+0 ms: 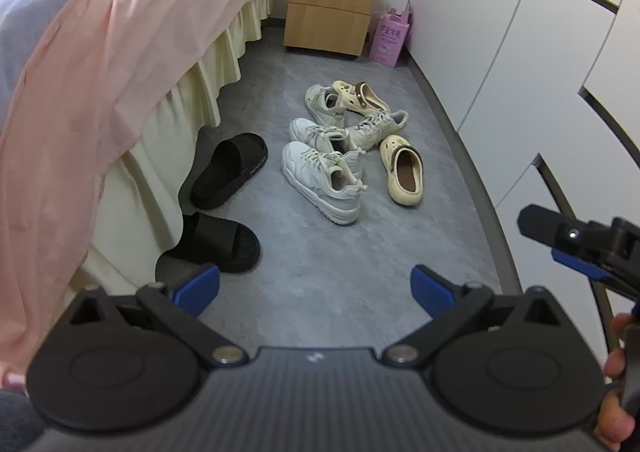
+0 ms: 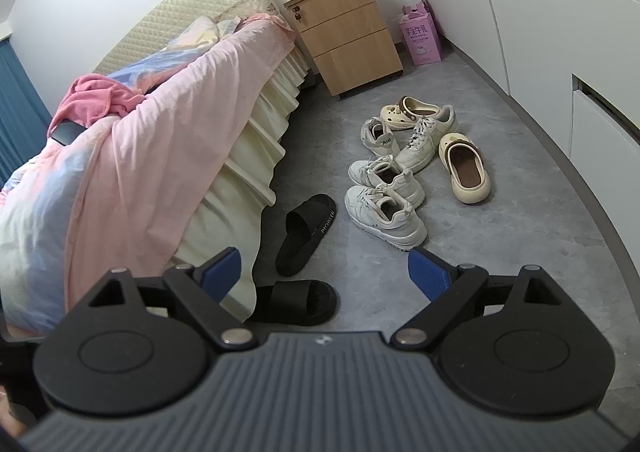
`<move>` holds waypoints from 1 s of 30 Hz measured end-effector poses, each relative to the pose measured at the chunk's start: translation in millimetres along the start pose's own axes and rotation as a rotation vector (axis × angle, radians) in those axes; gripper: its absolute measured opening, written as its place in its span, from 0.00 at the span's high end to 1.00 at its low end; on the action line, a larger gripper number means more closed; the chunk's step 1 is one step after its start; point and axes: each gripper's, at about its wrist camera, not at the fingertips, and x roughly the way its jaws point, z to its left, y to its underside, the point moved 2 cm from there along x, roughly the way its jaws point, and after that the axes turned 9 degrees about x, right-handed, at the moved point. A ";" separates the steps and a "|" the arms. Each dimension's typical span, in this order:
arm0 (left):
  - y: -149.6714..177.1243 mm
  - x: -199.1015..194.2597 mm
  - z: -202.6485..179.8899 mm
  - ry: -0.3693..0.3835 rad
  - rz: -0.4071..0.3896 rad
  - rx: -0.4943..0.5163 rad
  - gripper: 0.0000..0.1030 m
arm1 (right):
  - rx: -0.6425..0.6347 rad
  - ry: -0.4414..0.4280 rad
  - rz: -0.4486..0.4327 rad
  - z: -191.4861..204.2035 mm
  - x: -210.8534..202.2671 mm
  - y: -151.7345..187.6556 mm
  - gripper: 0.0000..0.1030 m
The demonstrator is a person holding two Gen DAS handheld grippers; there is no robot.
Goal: Organize scattered shoes
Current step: 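Move the left tool toward the black slide sandal beside the bed, then close the left tool on the strap of the black slide sandal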
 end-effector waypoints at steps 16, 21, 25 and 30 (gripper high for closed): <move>-3.5 -5.2 28.7 -0.027 -0.009 -0.046 0.00 | -0.049 0.068 -0.044 10.5 -0.5 7.3 0.10; -8.7 -5.3 42.3 -0.077 0.026 -0.048 0.01 | -0.034 0.063 -0.078 10.3 -14.8 11.1 0.10; -20.3 -7.5 46.2 -0.099 0.055 -0.018 0.01 | 0.004 0.036 -0.106 8.0 -29.5 13.3 0.10; -42.7 9.9 37.9 -0.128 0.119 0.054 0.01 | 0.041 -0.017 -0.118 0.7 -51.2 18.1 0.10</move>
